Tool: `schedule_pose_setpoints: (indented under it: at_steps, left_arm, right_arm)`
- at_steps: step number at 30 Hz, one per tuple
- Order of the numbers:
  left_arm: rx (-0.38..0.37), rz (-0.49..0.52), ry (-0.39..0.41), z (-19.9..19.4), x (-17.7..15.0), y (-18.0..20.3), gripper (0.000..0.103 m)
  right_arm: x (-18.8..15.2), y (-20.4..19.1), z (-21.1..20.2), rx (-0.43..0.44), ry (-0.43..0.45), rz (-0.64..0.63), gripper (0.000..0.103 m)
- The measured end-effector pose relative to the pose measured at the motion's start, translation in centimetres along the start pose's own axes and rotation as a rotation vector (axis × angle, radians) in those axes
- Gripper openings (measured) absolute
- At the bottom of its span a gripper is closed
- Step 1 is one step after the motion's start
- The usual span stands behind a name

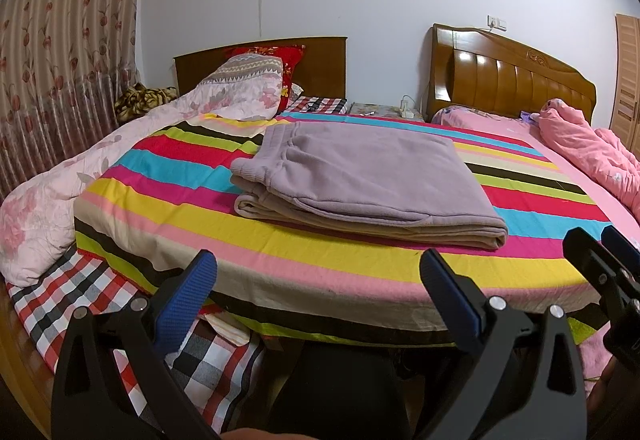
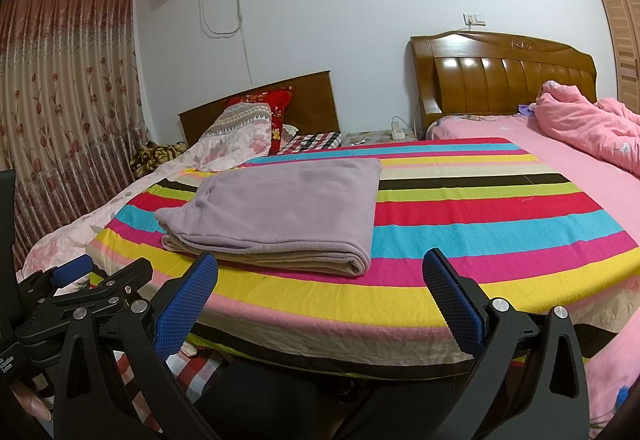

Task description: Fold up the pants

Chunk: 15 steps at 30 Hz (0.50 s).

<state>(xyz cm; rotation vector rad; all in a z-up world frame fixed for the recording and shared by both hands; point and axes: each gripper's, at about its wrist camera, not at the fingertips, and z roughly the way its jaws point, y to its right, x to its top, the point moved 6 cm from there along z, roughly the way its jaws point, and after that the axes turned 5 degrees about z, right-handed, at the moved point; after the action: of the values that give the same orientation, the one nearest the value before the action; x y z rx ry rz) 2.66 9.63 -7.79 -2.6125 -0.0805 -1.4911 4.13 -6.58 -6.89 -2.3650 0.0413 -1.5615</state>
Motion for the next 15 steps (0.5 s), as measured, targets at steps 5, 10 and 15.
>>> schedule_pose_setpoints:
  at_steps: [5,10,15]
  left_arm:
    - [-0.001,0.0,0.001,0.02,0.01,-0.03,0.101]
    - [0.0,-0.001,-0.001,0.0,-0.06,-0.02,0.101]
    - [-0.001,0.0,0.0,0.01,-0.04,-0.07,0.101]
  right_arm:
    - [0.06,0.01,-0.02,0.001,0.0,-0.001,0.098]
    - [0.06,0.01,-0.05,0.0,-0.001,0.0,0.098]
    - [0.09,0.02,-0.08,0.001,-0.001,0.001,0.098]
